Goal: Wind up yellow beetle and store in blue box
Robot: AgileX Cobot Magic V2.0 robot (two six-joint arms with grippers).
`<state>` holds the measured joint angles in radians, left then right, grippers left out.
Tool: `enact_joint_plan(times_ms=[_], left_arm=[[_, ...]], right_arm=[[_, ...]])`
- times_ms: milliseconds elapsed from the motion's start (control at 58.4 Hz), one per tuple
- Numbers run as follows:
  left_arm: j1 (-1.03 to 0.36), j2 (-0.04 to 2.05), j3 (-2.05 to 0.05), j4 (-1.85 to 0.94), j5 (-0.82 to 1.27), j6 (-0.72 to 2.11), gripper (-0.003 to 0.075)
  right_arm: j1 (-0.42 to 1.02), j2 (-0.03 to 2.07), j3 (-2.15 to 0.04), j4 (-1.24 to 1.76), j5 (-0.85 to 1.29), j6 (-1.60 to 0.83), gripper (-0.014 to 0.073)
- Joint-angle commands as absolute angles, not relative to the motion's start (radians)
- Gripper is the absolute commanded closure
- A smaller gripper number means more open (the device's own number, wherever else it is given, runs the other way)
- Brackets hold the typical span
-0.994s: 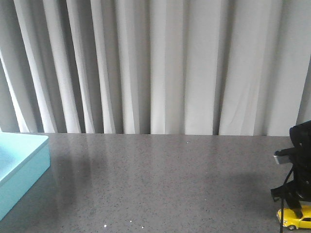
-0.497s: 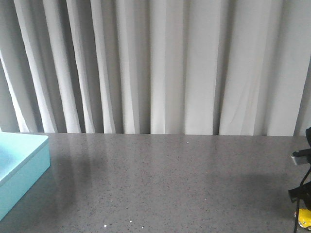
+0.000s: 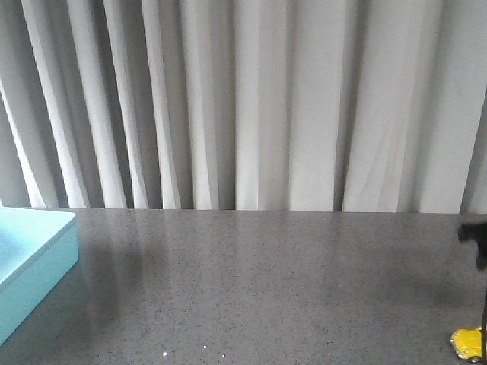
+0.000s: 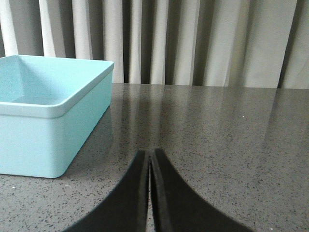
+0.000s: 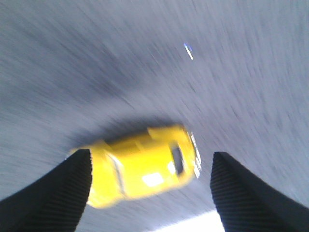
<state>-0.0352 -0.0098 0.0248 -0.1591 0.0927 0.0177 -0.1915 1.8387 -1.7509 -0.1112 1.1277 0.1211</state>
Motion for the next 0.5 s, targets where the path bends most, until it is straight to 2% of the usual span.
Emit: enact_joint_plan(times_ms=[0, 274, 377, 480], left_arm=[[-0.032, -0.027, 0.015, -0.163, 0.019, 0.011, 0.0726], [-0.032, -0.027, 0.015, -0.163, 0.019, 0.011, 0.0726], [-0.032, -0.027, 0.015, -0.163, 0.019, 0.011, 0.0726], [-0.032, -0.027, 0.015, -0.163, 0.019, 0.011, 0.0726]], right_arm=[[-0.193, 1.717, -1.884, 0.125, 1.020, 0.043, 0.0088], [-0.193, 1.545, -1.981, 0.611, 0.928, -0.220, 0.0157], [-0.193, 1.479, -1.981, 0.687, 0.937, -0.305, 0.0221], [-0.193, 1.411, -1.980, 0.707, 0.938, -0.374, 0.0330]])
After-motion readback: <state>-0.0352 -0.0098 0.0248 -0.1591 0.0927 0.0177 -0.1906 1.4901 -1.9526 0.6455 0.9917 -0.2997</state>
